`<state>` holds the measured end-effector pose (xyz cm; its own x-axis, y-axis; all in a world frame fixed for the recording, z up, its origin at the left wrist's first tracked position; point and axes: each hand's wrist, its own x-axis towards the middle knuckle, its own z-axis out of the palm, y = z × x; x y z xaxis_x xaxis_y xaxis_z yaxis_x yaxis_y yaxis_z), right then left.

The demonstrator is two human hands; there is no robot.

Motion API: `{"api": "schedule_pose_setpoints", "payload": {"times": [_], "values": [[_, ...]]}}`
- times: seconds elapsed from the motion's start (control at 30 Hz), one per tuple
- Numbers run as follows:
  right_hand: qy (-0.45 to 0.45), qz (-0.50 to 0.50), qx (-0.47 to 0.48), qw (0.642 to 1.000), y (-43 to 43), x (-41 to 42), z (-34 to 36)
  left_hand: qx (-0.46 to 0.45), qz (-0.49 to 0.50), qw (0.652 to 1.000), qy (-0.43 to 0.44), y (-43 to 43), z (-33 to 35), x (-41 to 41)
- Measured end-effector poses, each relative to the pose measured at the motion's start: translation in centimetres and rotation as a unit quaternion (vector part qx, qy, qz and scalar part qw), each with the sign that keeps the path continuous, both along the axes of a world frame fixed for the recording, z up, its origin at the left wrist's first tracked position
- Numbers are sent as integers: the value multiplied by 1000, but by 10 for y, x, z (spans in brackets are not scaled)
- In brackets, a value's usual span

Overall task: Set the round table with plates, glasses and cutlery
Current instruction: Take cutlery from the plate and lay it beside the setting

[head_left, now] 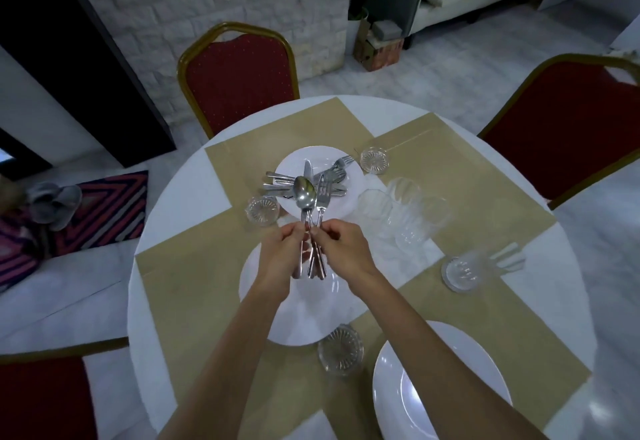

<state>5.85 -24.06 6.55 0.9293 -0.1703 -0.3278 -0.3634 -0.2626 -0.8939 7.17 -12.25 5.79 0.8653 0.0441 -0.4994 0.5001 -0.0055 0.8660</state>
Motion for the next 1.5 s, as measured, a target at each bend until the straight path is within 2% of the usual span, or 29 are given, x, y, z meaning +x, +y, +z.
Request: {"api": "schedule_pose_setpoints", "payload": {"times": [0.2, 0.43, 0.57, 0.8, 1.0, 1.27, 1.5], "values": [[-6, 9, 34, 999, -31, -71, 14, -43, 28, 999, -10, -32, 21, -77], [13, 12, 59, 998, -107, -152, 22, -98, -62, 993, 2, -87, 37, -148], [27, 0, 68, 997, -150, -196, 20, -74, -138, 987, 17, -122, 26, -175], [51, 1, 31, 998, -205, -248, 5, -35, -201, 977, 59, -174, 1, -210], [64, 17, -13, 998, -251, -252, -20, 0, -156, 985, 69, -205, -7, -221], [106, 41, -126, 985, -310, -221, -64, 42, -99, 989, 104, -217, -27, -211], [151, 147, -191, 959, -323, -197, -92, 53, -64, 990, 116, -222, -36, -204]]}}
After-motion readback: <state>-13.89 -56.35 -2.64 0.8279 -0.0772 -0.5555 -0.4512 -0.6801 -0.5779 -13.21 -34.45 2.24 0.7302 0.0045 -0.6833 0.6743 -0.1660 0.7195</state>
